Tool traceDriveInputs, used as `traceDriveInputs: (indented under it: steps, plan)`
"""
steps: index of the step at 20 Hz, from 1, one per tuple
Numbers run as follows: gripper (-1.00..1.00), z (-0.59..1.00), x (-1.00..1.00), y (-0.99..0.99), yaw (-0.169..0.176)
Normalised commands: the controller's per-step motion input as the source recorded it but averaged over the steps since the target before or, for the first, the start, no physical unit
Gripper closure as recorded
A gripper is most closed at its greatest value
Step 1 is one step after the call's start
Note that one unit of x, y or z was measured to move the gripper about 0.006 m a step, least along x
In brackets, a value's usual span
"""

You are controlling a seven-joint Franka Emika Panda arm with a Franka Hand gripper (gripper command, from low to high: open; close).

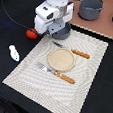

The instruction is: Place the pan onto the stove and place the fish and sausage into the pan.

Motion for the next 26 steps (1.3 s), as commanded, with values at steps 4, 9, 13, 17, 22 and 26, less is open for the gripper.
traceDriveInputs:
  steps: [4,9,13,17,22,26]
  plan:
    - [1.0,-0.08,0.06,0.0,0.001]
    - [1.0,0.59,0.05,-0.28,-0.004]
    - [1.0,1.0,0.03,-0.31,-0.014]
    - [1.0,0.95,-0.07,0.0,0.008]
    - [1.0,1.0,-0.15,0.28,0.068]
    - [1.0,0.77,-0.45,0.6,0.11]
